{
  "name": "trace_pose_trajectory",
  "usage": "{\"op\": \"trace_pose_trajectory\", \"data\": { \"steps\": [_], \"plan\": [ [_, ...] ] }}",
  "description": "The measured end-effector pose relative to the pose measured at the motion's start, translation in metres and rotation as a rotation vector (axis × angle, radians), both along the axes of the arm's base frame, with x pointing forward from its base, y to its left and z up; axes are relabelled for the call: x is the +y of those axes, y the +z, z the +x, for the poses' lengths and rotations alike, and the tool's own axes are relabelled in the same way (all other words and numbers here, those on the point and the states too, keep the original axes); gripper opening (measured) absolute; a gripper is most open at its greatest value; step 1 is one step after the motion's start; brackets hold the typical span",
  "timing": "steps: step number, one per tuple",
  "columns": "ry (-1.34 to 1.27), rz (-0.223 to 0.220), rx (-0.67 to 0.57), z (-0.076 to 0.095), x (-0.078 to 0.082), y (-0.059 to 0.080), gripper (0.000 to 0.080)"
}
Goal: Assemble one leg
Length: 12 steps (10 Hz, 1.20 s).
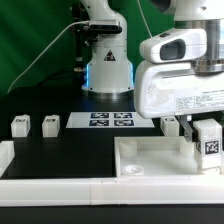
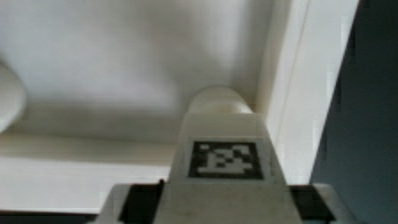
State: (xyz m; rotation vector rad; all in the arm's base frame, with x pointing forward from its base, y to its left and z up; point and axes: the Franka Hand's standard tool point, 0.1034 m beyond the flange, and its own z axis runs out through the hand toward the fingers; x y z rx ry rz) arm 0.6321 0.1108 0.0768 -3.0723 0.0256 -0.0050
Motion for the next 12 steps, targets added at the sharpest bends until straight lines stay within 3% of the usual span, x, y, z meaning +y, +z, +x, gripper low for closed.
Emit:
{"op": "trace_pose_trajectory", "data": {
  "steps": [12],
  "plan": [
    [-1.193,0.016,0.093,-0.003,0.014,0.000,0.0295]
  ]
}}
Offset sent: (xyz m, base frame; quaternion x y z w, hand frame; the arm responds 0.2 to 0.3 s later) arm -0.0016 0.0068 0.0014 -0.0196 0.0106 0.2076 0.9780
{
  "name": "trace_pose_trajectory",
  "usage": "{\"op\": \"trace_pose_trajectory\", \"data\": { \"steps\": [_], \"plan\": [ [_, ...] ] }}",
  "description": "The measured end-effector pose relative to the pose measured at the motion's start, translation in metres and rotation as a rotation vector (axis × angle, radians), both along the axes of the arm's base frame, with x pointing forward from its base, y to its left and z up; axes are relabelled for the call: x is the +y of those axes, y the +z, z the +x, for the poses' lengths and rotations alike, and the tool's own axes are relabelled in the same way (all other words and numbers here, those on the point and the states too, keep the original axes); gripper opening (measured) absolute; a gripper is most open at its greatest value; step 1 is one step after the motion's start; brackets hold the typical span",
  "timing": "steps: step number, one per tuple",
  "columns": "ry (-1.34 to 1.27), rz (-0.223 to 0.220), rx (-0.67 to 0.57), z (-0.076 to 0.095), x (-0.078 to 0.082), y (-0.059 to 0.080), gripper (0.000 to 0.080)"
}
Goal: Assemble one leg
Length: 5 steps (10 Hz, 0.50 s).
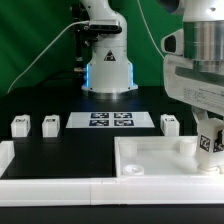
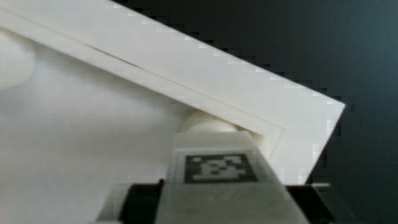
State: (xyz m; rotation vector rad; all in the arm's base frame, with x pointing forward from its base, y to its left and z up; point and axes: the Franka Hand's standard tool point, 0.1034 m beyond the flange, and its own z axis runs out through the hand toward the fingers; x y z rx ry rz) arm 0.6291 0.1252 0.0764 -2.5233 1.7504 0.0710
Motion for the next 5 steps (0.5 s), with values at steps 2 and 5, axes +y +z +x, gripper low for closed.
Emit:
{"op": "trace_pose_trajectory", "data": {
  "steps": [2,5],
  "plan": [
    [-0.112,0.008,0.010,-0.0001,0.0011,0.0000,0.0295],
    [-0.093,0.008,0.009,-0.0004,0.0025,0.0000,0.0540]
  ]
}}
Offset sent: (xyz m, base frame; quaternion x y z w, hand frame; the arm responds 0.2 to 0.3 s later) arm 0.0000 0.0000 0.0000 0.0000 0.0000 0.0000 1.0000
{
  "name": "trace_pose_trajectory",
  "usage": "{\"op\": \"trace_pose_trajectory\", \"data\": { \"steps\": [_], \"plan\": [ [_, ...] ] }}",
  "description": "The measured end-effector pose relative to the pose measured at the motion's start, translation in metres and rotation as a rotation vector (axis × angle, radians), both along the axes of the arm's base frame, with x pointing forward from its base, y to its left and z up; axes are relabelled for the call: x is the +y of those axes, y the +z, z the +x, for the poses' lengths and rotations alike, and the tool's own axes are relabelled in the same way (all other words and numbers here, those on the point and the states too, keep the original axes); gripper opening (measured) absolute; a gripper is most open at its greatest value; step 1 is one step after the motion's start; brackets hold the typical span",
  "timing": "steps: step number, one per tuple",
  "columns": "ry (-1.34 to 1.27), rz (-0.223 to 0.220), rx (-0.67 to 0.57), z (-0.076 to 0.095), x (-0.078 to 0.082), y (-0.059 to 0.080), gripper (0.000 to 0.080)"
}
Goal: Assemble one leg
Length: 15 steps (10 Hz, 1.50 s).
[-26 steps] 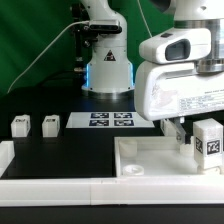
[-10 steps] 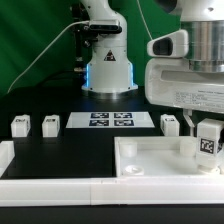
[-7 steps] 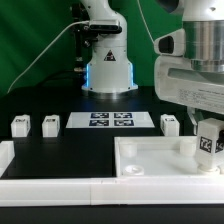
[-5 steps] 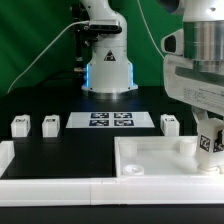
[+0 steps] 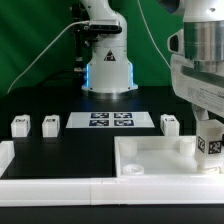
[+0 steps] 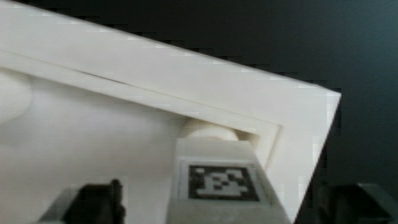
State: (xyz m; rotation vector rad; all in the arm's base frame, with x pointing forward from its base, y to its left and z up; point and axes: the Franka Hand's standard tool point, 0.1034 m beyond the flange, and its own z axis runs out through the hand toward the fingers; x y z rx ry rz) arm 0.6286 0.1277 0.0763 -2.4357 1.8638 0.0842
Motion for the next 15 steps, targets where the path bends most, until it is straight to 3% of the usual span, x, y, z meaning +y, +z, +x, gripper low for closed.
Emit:
{"op": "trace_pose_trajectory", "data": {
  "steps": [1,4,15],
  "plan": [
    [0.010,0.000,-0.001,-0.0001,0.0004,0.0000,0.0632],
    [0.170,-0.002,-0.009,-0.0010,-0.0015,-0.0015,0.0646],
    [1.444,-0.005,-0.111,-0.0007,-0.0092,-0.0015,0.0649]
  ]
}}
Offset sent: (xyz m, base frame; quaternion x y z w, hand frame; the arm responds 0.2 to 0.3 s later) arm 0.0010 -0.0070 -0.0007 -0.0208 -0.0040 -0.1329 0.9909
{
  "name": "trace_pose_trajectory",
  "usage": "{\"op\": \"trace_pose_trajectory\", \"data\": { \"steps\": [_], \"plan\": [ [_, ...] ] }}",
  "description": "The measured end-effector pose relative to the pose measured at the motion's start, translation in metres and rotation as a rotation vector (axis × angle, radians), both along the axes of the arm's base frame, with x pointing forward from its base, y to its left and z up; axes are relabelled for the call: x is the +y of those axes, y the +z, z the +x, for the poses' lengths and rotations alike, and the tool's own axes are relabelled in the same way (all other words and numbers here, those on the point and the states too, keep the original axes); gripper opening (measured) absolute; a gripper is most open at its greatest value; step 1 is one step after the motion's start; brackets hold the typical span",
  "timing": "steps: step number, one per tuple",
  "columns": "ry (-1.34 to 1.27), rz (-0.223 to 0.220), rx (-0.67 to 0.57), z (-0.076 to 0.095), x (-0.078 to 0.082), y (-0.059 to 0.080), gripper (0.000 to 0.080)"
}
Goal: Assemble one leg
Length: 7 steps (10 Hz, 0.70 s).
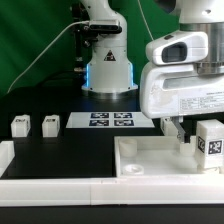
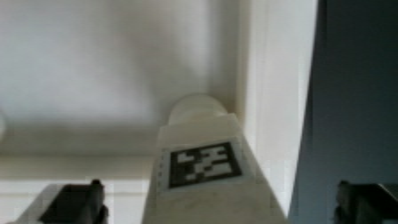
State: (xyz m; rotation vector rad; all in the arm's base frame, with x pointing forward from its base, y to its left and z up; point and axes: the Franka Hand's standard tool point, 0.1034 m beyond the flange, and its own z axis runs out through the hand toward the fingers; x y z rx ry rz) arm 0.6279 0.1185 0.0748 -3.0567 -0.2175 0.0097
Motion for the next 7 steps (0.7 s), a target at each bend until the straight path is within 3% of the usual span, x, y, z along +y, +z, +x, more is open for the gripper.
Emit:
{"op": "trace_pose_trajectory", "data": {
  "steps": [2,3,4,5,7],
  "plan": [
    [0.054,0.000,-0.004,0.0000,-0.0002,0.0000,0.0649],
    [0.052,0.000,-0.004,0.0000,-0.0002,0.0000,0.0539],
    [0.052,0.000,-0.004,0.0000,-0.0002,0.0000,0.0539],
    [0.052,0.000,-0.004,0.0000,-0.0002,0.0000,0.0337],
    [0.052,0.000,-0.004,0.0001,-0.0006,0.0000,0.0291]
  ]
}}
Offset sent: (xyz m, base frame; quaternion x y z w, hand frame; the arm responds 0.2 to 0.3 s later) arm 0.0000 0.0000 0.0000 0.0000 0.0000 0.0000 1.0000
